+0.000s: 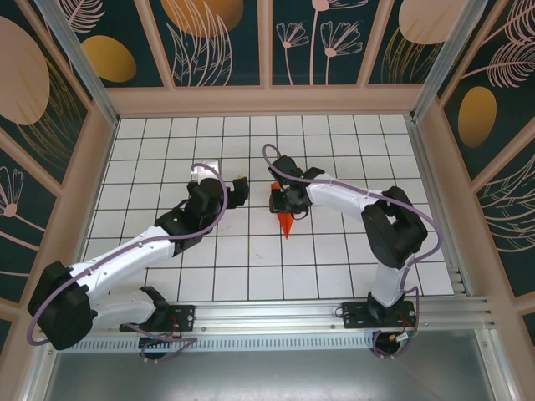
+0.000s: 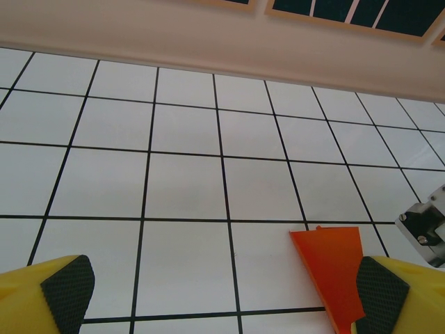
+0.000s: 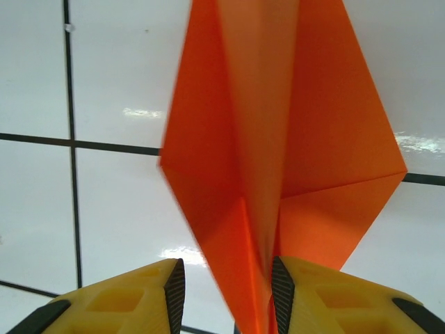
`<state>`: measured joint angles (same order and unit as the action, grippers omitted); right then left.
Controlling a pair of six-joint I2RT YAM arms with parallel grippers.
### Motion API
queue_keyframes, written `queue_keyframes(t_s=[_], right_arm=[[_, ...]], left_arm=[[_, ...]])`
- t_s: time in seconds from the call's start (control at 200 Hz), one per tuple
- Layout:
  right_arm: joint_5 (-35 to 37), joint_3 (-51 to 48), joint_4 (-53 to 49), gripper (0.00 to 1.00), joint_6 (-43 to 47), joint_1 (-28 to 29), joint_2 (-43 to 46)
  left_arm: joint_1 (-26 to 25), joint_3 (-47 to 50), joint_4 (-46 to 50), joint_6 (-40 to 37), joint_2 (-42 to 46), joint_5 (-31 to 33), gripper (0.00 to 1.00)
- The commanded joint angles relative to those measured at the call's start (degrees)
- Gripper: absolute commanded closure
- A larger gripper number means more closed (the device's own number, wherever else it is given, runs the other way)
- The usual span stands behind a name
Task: Fold a paper plane with a square sheet of paper (fold left side to right side)
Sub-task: Turn over the paper plane at the center of the table, then move the paper plane to the center of the table.
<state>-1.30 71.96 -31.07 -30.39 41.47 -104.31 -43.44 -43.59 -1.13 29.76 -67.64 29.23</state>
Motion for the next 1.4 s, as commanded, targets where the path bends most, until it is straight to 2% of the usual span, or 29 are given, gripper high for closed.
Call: queue_keyframes(t_s=[0.0, 0.295, 0.58, 0.786, 0.916, 1.081, 1.206, 1.391], right_arm=[[1.92, 0.73, -2.07, 0.59, -0.02, 0.19, 0.39], [3.94, -1.11, -3.20, 0.56, -0.02, -0.68, 4.75], [-1.63, -4.67, 1.71, 0.59, -0.98, -1.31, 1.52], [-4.39, -5.00, 4.20, 0.66, -1.00, -1.34, -0.87], [-3.41, -4.56, 4.18, 0.70, -1.00, -1.40, -2.92], [-0.90, -2.86, 2.97, 0.79, -0.90, -1.40, -5.09], [1.13, -0.05, 0.98, 0.93, -0.77, -1.86, -6.17], [1.92, 8.01, -3.89, 0.95, -1.50, -4.50, -8.75]], left_arm=[[0.22, 0.61, -0.72, -0.80, 1.06, 1.34, 0.01], [0.20, 0.53, -0.89, -0.67, 0.36, 0.96, 0.01], [0.20, 0.59, -0.63, -0.63, 0.44, 0.91, 0.01], [0.20, 0.57, -0.46, -0.71, 0.45, 1.11, 0.01], [0.21, 0.64, -0.37, -0.69, 0.54, 1.08, 0.02], [0.20, 0.62, -0.11, -0.75, 0.83, 1.21, 0.01], [0.20, 0.80, 0.15, -0.93, 1.23, 1.48, 0.01], [0.20, 1.88, 0.23, -1.01, 3.05, 2.80, 0.01]])
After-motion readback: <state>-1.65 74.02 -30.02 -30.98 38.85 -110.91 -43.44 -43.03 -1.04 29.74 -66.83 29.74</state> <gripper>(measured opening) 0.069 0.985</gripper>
